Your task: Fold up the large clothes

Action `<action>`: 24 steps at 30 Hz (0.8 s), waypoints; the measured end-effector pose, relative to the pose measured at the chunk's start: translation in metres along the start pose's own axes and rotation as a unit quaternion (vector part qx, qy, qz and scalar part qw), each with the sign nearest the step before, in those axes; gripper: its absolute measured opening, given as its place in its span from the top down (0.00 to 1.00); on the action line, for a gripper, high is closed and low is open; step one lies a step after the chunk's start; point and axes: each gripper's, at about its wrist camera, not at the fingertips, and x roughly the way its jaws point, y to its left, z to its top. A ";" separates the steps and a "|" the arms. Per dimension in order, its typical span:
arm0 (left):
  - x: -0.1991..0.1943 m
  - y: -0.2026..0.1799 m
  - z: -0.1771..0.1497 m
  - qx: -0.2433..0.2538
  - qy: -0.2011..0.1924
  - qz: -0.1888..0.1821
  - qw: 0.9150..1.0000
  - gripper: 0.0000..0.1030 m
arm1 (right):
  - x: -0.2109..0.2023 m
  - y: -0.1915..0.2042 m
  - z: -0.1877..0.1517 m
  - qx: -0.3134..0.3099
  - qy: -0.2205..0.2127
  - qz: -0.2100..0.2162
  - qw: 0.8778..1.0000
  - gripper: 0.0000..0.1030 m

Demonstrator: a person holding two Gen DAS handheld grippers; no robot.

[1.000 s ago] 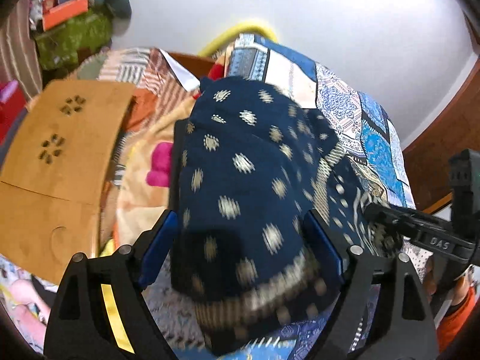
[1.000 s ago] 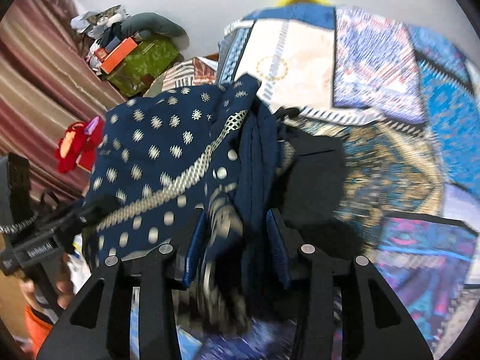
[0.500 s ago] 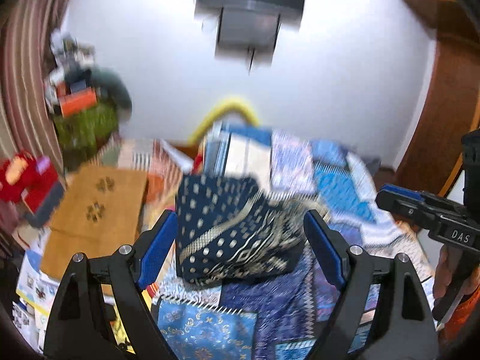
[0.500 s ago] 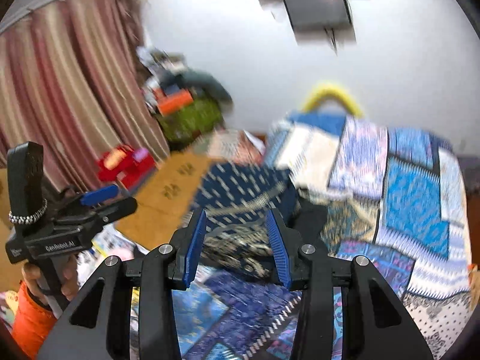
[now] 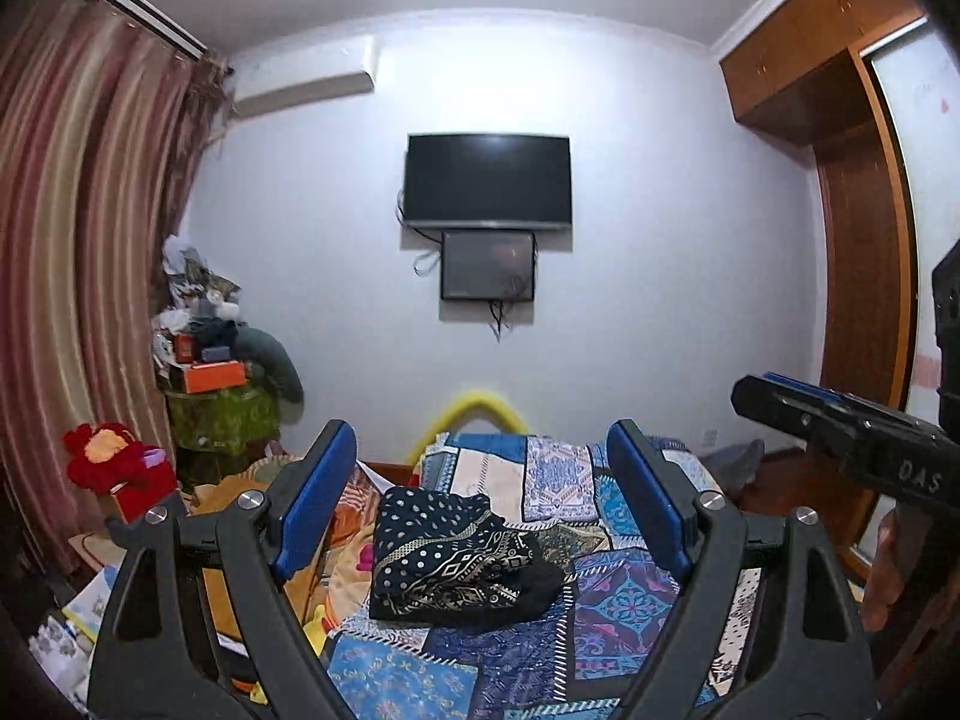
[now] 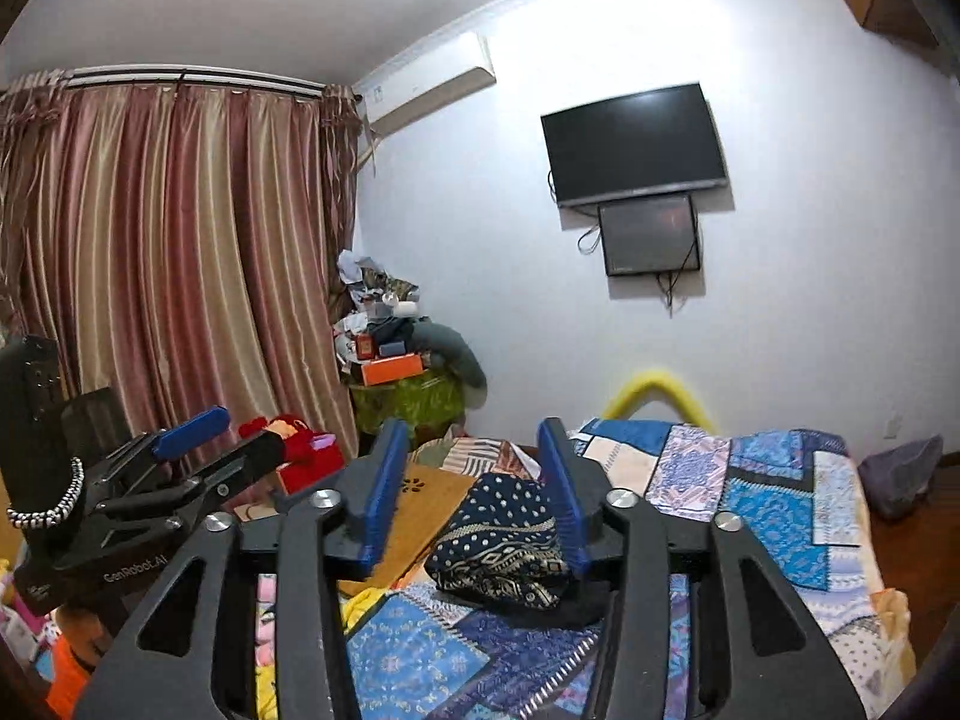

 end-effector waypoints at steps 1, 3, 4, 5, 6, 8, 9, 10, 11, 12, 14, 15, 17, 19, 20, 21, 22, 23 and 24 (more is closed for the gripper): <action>-0.007 -0.001 -0.002 -0.002 -0.005 0.002 1.000 0.15 | -0.007 0.004 -0.003 -0.002 -0.006 -0.003 1.000 0.48; -0.023 -0.001 -0.007 -0.012 -0.017 0.005 1.000 0.09 | -0.014 0.006 -0.007 -0.001 -0.015 -0.017 1.000 0.33; -0.028 -0.001 -0.009 -0.016 -0.020 0.009 1.000 0.05 | -0.016 0.008 -0.009 -0.005 -0.019 -0.025 1.000 0.29; -0.032 -0.001 -0.011 -0.019 -0.023 0.014 0.999 0.03 | -0.018 0.010 -0.010 -0.009 -0.023 -0.034 0.999 0.20; -0.037 -0.002 -0.012 -0.022 -0.025 0.019 0.999 0.02 | -0.019 0.013 -0.012 -0.016 -0.028 -0.048 0.998 0.12; -0.043 -0.003 -0.014 -0.023 -0.027 0.027 0.999 0.01 | -0.021 0.015 -0.014 -0.022 -0.036 -0.065 0.997 0.03; -0.044 -0.004 -0.015 -0.021 -0.026 0.031 0.999 0.01 | -0.022 0.015 -0.014 -0.021 -0.039 -0.069 0.997 0.00; -0.044 -0.004 -0.016 -0.018 -0.025 0.034 0.999 0.01 | -0.022 0.015 -0.014 -0.017 -0.042 -0.071 0.996 0.00; -0.044 -0.005 -0.017 -0.014 -0.023 0.037 0.999 0.01 | -0.022 0.014 -0.013 -0.012 -0.041 -0.069 0.997 0.00; -0.045 -0.007 -0.019 -0.009 -0.023 0.040 0.999 0.01 | -0.023 0.014 -0.013 -0.007 -0.039 -0.066 0.997 0.00; -0.046 -0.009 -0.022 -0.004 -0.022 0.043 0.999 0.01 | -0.020 0.011 -0.012 0.005 -0.033 -0.062 0.998 0.00; -0.046 -0.010 -0.023 -0.003 -0.020 0.042 0.999 0.01 | -0.019 0.010 -0.012 0.009 -0.029 -0.060 0.998 0.00; -0.045 -0.011 -0.025 -0.003 -0.018 0.041 0.999 0.01 | -0.015 0.010 -0.013 0.010 -0.025 -0.061 0.998 0.00; -0.043 -0.011 -0.027 -0.004 -0.016 0.039 0.999 0.01 | -0.014 0.010 -0.017 0.007 -0.020 -0.064 0.998 0.00; -0.043 -0.010 -0.028 -0.004 -0.016 0.040 0.999 0.01 | -0.014 0.010 -0.018 0.005 -0.018 -0.064 0.998 0.00; -0.042 -0.012 -0.028 -0.004 -0.014 0.041 0.999 0.01 | -0.013 0.011 -0.019 0.004 -0.016 -0.063 0.998 0.00; -0.041 -0.011 -0.029 -0.004 -0.013 0.042 0.999 0.01 | -0.015 0.011 -0.022 0.003 -0.015 -0.063 0.998 0.00; -0.040 -0.011 -0.029 -0.005 -0.012 0.043 0.999 0.01 | -0.015 0.011 -0.022 0.002 -0.013 -0.063 0.998 0.00; -0.039 -0.009 -0.030 -0.006 -0.010 0.043 0.999 0.01 | -0.015 0.011 -0.023 0.001 -0.011 -0.063 0.998 0.00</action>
